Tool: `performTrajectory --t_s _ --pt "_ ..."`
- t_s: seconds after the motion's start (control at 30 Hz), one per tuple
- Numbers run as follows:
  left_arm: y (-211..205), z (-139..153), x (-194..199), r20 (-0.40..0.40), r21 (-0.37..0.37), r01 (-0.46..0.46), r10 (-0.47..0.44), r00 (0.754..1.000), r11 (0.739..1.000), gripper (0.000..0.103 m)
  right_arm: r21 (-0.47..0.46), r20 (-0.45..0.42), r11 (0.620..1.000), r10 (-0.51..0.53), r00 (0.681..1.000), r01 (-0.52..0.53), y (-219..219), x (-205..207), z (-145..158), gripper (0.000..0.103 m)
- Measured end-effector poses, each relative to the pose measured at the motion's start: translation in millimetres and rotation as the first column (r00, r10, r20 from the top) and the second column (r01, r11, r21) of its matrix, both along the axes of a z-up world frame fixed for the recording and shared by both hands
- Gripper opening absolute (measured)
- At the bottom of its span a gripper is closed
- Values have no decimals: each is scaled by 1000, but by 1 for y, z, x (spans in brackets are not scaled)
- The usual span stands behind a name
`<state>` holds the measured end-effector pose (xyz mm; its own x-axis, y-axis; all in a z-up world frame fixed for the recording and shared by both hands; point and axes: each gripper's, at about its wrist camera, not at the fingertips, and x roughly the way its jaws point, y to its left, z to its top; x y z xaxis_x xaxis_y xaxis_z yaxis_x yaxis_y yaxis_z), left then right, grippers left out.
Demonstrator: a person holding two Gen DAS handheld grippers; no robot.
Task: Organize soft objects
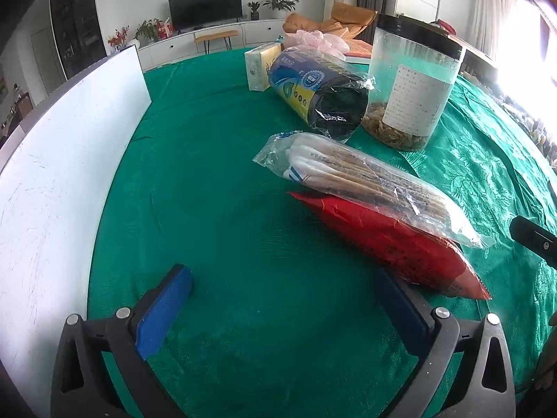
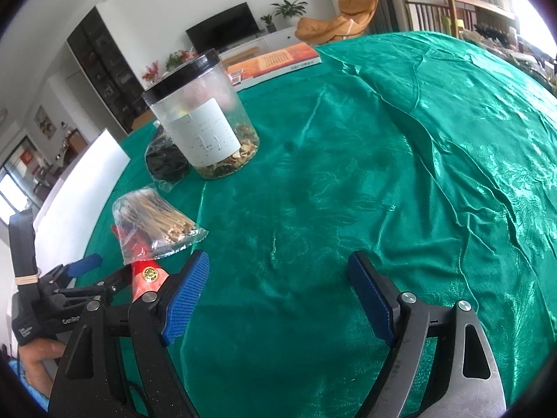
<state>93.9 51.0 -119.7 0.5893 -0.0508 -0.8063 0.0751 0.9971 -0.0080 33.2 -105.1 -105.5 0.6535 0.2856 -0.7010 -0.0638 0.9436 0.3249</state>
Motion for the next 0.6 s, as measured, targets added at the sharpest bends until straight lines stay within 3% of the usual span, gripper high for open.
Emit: performTrajectory --t_s 0.6 --pt "-1 2 -1 0 -4 -2 2 1000 1000 103 -75 -5 997 9 1000 -10 11 1 -2 85"
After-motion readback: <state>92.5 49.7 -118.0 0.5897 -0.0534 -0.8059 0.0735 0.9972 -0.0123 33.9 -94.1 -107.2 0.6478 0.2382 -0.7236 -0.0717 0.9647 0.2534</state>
